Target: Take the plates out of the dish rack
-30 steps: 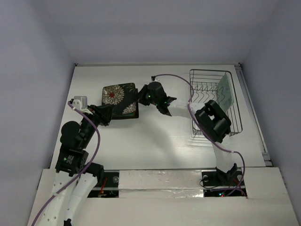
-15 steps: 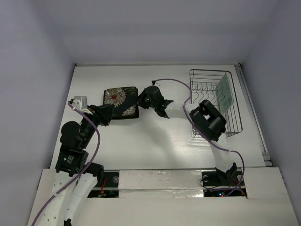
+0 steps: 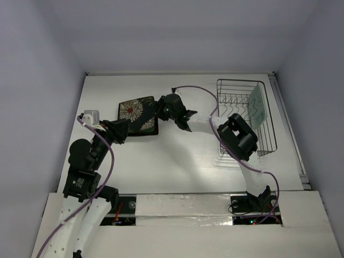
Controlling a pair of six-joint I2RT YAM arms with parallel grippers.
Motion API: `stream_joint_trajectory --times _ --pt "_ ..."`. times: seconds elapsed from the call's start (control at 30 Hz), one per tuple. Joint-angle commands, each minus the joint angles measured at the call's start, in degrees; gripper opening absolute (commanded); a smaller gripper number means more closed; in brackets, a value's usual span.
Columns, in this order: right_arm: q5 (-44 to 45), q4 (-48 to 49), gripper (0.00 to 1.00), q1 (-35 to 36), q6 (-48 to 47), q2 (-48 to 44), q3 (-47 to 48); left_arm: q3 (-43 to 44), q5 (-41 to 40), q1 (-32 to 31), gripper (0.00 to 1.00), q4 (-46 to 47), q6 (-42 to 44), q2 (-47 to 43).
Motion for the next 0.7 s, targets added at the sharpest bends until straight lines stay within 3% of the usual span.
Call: stream_joint_trajectory --times 0.0,0.17,0.47,0.67 --pt "-0.4 2.6 0.42 0.6 -1.2 -1.0 5.3 1.6 0.5 -0.3 0.19 2.4 0.3 -0.8" --pt "-0.8 -6.5 0.63 0.6 -5.7 0.7 10.4 1.6 0.5 -0.3 0.19 2.4 0.3 -0.9" --pt "1.6 -22.3 0.91 1.3 -13.8 2.7 16.4 1.7 0.5 -0.3 0.19 2.4 0.3 -1.2" --pt "6.5 -31.0 0.98 3.6 -18.1 3.8 21.9 1.6 0.5 -0.3 0.19 2.4 0.3 -1.5"
